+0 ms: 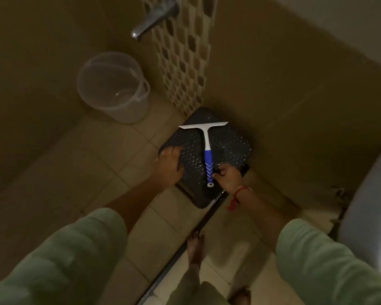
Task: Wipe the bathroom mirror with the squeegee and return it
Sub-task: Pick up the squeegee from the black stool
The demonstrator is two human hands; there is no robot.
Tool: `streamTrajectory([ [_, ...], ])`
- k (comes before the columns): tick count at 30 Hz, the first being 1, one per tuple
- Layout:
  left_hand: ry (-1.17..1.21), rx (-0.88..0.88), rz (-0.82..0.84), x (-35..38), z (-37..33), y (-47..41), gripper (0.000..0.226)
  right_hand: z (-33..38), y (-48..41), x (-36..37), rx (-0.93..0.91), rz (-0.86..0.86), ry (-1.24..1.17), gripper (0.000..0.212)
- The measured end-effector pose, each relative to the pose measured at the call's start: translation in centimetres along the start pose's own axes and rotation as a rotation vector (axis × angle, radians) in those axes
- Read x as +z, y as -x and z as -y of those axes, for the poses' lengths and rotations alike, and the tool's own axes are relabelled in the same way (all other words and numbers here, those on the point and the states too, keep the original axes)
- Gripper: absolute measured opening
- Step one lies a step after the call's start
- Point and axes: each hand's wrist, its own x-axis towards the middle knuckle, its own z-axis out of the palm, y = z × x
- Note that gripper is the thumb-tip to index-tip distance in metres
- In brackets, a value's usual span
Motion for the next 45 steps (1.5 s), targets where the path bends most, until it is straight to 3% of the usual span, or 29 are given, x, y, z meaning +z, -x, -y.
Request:
streamTrajectory([
  [9,-0.028,0.022,0.013,2.7,2.7,-0.6,0.058,1.0,-3.3,4.5,0.029,-0.213,0.042,0.057],
  [17,-0.072,0.105,-0.052,5.5,4.9,3.0,0.058,0.8,-4.7,5.9,0.114,-0.253,0.003,0.044],
  [24,0.115,0.012,-0.211,3.9,2.1,5.9,0.055,1.7,-0.1,4.0,0.081,-0.321,-0.130,0.039],
  [29,0.329,0.058,-0.167,0.7,-2.4,9.4,0.036,3.3,8.2,0.0,-0.156,-0.355,-0.306,0.031],
  [33,0.348,0.131,-0.174,-2.3,-6.7,12.6,0.022,5.1,15.9,-5.5,-0.437,-0.385,-0.297,0.023],
  [36,0.309,0.218,-0.181,-5.6,-10.7,14.4,0.023,6.2,22.1,-10.3,-0.653,-0.495,-0.295,0.020],
  [41,0.169,0.431,-0.271,-12.5,-19.5,16.1,0.024,6.3,31.6,-16.5,-0.819,-0.658,-0.321,0.017],
  [45,0.209,0.605,-0.355,-15.5,-27.9,18.3,0.019,5.2,37.5,-21.2,-0.867,-0.755,-0.356,0.025],
])
